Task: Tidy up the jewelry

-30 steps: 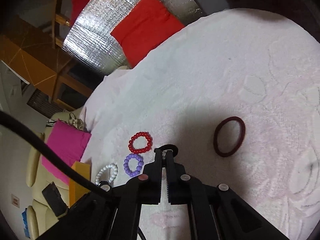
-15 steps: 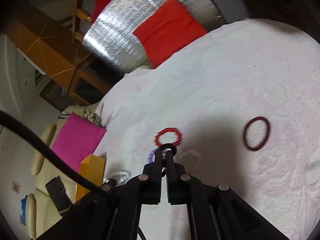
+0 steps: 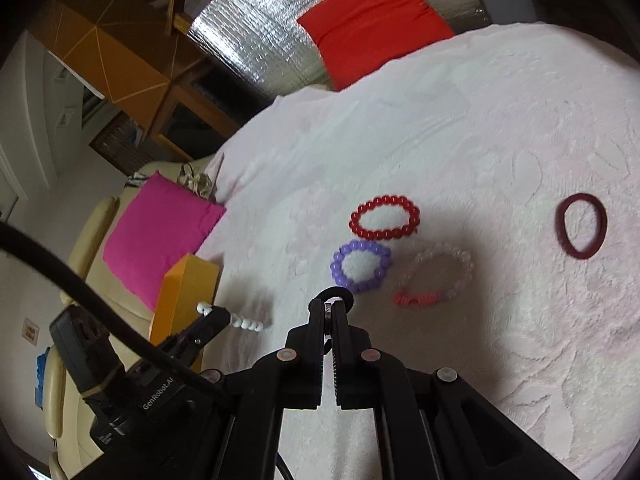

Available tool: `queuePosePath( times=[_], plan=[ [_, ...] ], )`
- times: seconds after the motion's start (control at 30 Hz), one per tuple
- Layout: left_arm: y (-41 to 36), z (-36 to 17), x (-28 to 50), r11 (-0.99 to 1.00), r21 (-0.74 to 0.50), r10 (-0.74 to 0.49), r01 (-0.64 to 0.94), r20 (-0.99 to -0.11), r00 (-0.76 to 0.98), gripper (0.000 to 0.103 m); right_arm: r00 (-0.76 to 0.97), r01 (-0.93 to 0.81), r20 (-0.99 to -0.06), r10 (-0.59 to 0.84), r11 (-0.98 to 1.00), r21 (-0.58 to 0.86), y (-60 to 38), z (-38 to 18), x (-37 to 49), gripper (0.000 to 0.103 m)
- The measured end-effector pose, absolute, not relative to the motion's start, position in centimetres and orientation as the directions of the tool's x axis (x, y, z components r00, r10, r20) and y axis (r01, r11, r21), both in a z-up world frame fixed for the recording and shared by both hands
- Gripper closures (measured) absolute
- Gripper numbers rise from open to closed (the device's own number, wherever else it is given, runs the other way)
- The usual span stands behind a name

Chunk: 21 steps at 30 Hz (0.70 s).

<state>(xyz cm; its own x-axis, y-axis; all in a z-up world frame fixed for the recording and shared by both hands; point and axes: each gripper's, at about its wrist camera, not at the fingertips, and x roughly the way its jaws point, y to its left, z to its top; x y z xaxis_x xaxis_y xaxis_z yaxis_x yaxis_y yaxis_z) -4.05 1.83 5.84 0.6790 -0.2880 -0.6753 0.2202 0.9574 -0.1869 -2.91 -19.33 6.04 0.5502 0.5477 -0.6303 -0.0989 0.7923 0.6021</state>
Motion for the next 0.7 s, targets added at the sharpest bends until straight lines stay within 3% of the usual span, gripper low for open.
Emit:
queuePosePath(
  times=[0.43, 0.5, 0.57, 0.7],
  plan=[
    [0.6, 3.0, -3.7, 0.951, -0.202, -0.302, 0.235, -0.771, 0.561, 0.093, 0.458, 0.014, -0.730, 0.508, 0.816, 0.577, -20.5, 2.9, -2.1, 0.099],
    [0.8, 2.7, -3.6, 0.949, -0.221, -0.310, 0.225, -0.784, 0.538, 0.089, 0.448, 0.026, -0.735, 0.509, 0.815, 0.579, -20.7, 2.6, -2.0, 0.099],
    [1.1, 2.3, -3.4, 0.948, -0.243, -0.317, 0.208, -0.793, 0.520, 0.073, 0.437, 0.038, -0.740, 0.512, 0.811, 0.584, -20.7, 2.4, -1.9, 0.096],
    [1.4, 2.1, -3.4, 0.946, -0.260, -0.324, 0.195, -0.791, 0.519, 0.071, 0.442, 0.066, -0.735, 0.515, 0.798, 0.599, -21.1, 2.2, -1.9, 0.096]
  ],
)
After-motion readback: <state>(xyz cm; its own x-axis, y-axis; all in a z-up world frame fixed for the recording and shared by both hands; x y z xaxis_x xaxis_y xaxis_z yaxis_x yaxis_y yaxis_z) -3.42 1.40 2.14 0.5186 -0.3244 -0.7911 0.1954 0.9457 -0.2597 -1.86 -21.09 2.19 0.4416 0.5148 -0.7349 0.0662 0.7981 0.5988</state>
